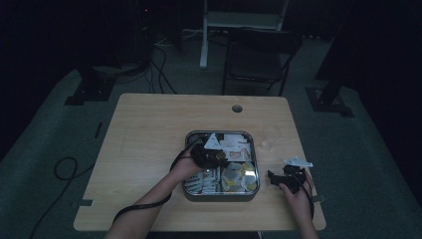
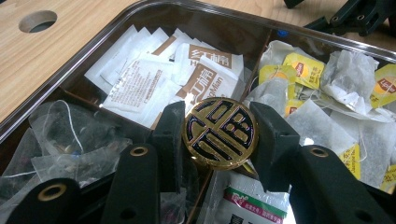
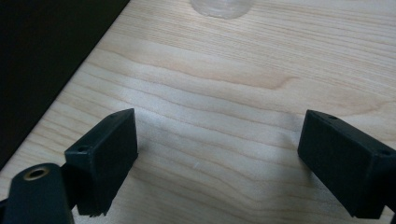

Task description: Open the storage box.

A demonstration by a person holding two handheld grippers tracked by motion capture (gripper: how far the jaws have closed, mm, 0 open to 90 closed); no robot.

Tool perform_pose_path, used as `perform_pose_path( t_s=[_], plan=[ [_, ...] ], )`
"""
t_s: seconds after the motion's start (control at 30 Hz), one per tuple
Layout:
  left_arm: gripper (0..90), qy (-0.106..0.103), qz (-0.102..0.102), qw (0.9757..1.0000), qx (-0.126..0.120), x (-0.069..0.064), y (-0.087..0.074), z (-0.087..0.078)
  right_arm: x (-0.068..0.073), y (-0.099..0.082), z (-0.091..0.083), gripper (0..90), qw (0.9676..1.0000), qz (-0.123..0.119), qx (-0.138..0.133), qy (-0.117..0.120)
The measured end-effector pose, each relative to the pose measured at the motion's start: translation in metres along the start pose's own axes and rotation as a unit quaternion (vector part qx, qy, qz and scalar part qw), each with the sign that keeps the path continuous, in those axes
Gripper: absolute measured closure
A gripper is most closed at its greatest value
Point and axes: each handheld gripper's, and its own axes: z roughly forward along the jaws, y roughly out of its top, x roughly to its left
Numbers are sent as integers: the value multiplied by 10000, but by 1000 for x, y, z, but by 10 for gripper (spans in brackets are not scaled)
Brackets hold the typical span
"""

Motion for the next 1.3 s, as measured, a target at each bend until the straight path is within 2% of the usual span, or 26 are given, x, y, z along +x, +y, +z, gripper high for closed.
perform_pose_path(
  t_s=[0.3, 0.4, 0.5, 0.63, 0.83, 1.1, 1.3],
  plan=[
    [594, 31, 159, 9999, -14, -3, 8, -7, 0, 0, 0, 117, 10000, 4, 1, 0],
    [594, -66, 95, 9999, -89, -3, 10, -10, 0, 0, 0, 117, 10000, -10, -6, -3],
    [594, -30, 164, 9998, -74, -4, 12, -13, 0, 0, 0, 117, 10000, -13, -7, -4],
    [594, -22, 93, 9998, -144, -3, 13, -19, 0, 0, 0, 117, 10000, -3, -2, -3],
    [594, 94, 95, 9998, -143, 2, 13, -31, 0, 0, 0, 117, 10000, -6, -5, -3],
    [594, 271, -26, 9995, -180, 11, 8, -45, 0, 0, 0, 117, 10000, -6, -3, -3],
    [594, 316, -94, 9993, -182, 14, 4, -52, 0, 0, 0, 117, 10000, -8, -3, -4]
  ],
)
